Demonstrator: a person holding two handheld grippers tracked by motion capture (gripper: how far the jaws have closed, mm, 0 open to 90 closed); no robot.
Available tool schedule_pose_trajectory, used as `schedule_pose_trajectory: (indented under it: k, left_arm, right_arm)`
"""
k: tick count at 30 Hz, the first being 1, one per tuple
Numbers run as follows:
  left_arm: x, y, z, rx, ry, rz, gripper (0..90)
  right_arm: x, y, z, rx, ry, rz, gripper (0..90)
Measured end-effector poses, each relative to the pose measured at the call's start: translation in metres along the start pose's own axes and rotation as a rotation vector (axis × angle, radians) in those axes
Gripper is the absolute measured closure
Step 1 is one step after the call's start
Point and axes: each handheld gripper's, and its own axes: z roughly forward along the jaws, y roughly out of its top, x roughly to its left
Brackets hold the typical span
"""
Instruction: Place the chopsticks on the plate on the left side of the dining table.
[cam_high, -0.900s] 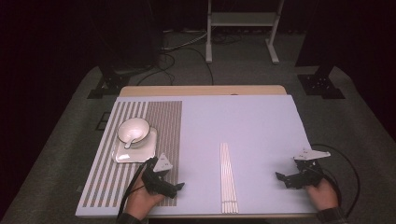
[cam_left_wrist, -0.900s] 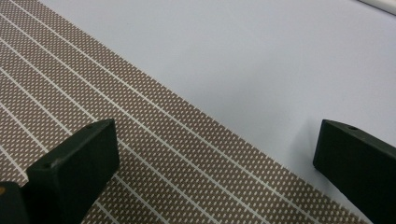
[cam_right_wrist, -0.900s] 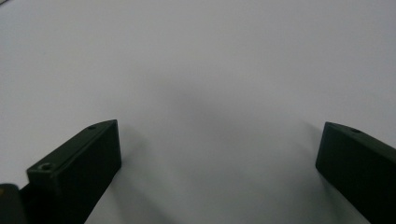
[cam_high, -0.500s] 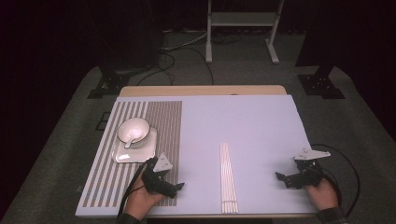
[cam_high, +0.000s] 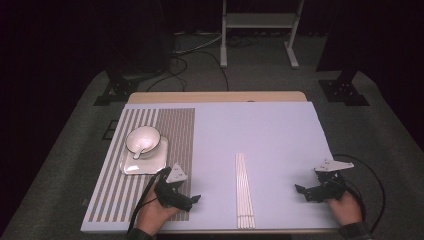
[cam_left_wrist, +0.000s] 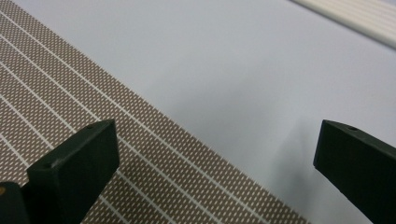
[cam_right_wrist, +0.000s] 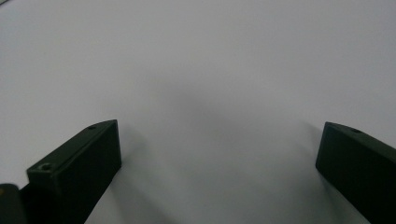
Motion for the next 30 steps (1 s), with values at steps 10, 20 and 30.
schedule_pose_trajectory:
  k: [10,20,30]
  left_arm:
    - [-0.008,0.013,-0.002,-0.013,0.000,0.007,0.0]
    - [-0.018,0.026,0.003,-0.014,-0.017,0.027,0.0]
    - [-0.023,0.035,0.006,-0.020,-0.026,0.029,0.0]
  right_arm:
    - [0.000,0.000,0.000,0.001,0.000,0.000,0.0]
    - [0.000,0.000,0.000,0.000,-0.001,-0.001,0.0]
    - [0.000,0.000,0.000,0.000,-0.001,-0.001,0.0]
